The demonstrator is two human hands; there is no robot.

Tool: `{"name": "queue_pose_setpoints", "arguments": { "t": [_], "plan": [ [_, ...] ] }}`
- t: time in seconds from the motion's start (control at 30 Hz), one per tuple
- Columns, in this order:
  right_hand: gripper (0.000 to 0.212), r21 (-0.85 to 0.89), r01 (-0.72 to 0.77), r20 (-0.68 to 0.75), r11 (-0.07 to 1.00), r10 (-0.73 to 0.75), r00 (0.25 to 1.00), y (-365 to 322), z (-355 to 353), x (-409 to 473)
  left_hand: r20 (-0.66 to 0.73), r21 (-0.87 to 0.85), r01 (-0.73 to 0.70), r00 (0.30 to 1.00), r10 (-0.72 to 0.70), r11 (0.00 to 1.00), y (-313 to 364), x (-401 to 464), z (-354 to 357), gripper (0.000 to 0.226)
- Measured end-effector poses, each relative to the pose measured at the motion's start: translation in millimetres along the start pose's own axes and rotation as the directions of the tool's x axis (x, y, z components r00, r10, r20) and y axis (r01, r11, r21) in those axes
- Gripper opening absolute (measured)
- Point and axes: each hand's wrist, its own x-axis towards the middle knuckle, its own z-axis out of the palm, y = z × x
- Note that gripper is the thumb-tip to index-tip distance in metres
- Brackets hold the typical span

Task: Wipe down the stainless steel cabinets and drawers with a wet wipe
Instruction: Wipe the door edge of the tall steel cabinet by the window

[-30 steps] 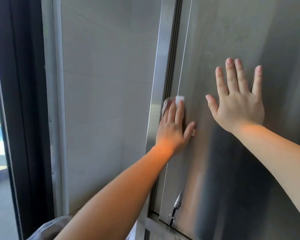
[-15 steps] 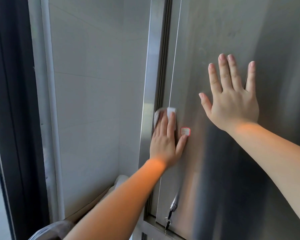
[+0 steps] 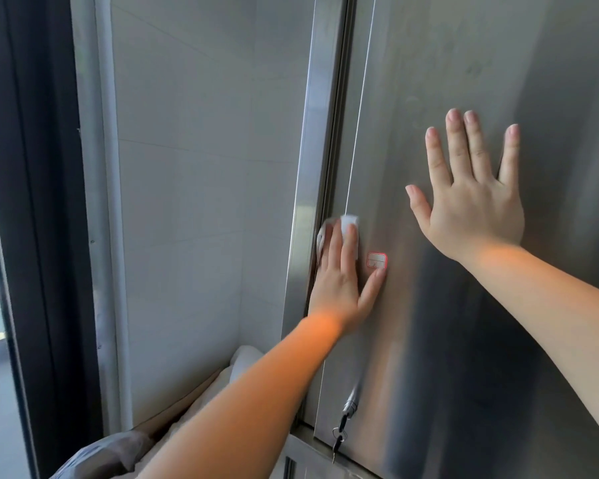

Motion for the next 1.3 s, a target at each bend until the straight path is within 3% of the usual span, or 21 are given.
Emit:
{"name": "queue_pose_setpoints", "arguments": {
  "t": [0.23,0.7,0.83,0.9,0.97,1.07,1.3],
  "plan": [
    [0.071,-0.019,0.001,0.006,1.0,-0.001,1.0,2,1,-2,-0.077,-0.065,-0.041,0.996,0.036,0.997,26,57,-21,0.078],
    [0.072,-0.049,0.006,0.087,0.999,-0.001,0.996,0,-7,0,0.123,0.024,0.031,0.992,-0.033,0.999,-52,-123,30,0.081],
    [0.073,-0.072,-0.015,0.175,0.997,0.028,0.984,1,-15,2,0.154,-0.074,0.052,0.987,-0.04,0.996,-40,-96,13,0.078],
    [0.071,0.007,-0.042,0.189,0.999,0.039,0.981,-3,-22,2,0.131,-0.127,0.04,0.991,-0.023,0.991,-27,-59,-1,0.076],
    [0.067,0.121,-0.03,0.159,0.992,0.01,0.987,-12,-28,-11,0.112,-0.163,0.034,0.994,-0.016,0.986,-13,-15,-16,0.075],
    [0.062,0.16,0.017,0.101,0.987,-0.034,0.994,-36,-30,-60,0.088,-0.194,0.014,0.996,0.003,0.981,-2,22,-27,0.071],
    [0.063,0.037,0.033,0.162,0.999,-0.039,0.986,-55,-2,-126,0.043,-0.195,-0.031,0.998,0.04,0.98,-32,-34,7,0.07]
  ]
}}
